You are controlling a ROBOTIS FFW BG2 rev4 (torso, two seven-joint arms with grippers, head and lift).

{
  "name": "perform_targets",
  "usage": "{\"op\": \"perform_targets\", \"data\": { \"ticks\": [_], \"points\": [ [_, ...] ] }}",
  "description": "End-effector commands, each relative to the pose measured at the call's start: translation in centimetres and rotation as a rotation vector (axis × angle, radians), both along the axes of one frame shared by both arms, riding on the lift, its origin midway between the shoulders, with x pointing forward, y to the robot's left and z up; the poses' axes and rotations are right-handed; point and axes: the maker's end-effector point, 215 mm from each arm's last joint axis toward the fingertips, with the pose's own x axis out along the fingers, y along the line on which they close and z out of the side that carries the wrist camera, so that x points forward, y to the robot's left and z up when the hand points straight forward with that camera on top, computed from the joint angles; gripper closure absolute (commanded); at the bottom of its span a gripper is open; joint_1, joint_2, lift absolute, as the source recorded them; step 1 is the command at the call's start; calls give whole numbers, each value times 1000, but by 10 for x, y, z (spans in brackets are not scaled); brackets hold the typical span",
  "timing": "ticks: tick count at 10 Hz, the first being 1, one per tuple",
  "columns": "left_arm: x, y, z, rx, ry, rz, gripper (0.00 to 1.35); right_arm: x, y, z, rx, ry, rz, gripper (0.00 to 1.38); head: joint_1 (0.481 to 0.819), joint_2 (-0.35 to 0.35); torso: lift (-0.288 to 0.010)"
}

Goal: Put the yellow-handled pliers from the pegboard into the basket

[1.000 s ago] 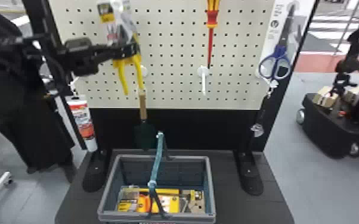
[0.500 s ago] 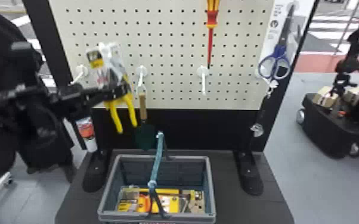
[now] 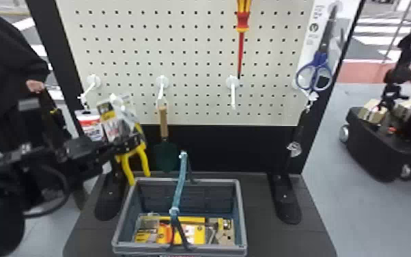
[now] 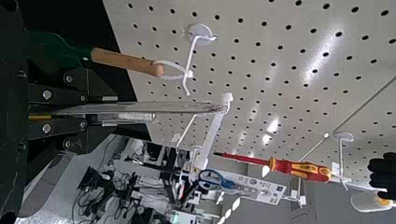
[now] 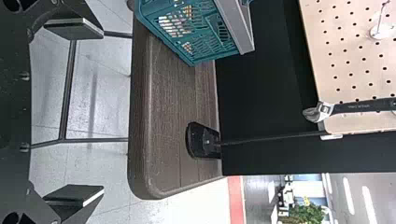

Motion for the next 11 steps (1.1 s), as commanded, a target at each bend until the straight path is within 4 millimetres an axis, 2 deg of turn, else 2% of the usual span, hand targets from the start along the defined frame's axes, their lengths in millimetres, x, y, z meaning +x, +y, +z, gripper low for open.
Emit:
{"op": "perform_targets", "data": {
  "ticks": [1,3,5,6,8,11],
  "points": [
    [-3,-4,-32,-52,17,12,1128,-3,0,-4,2,9,-2,127,549,0,-100],
    [1,-19,-75,-148,62,15,1128,-3,0,-4,3,8,-1,127,549,0,-100],
    [-1,-22,-100,-188,89,32,1128,-2,0,-4,5,8,-2,127,549,0,-100],
    [-2,-25,-106,-208,96,38,1128,-5,0,-5,6,12,-3,127,549,0,-100],
    [-7,-49,-103,-250,103,3,1128,-5,0,-6,8,14,-4,127,549,0,-100],
    [-16,-70,-125,-265,178,-36,1128,-4,0,-7,9,15,-5,127,549,0,-100]
  ]
}}
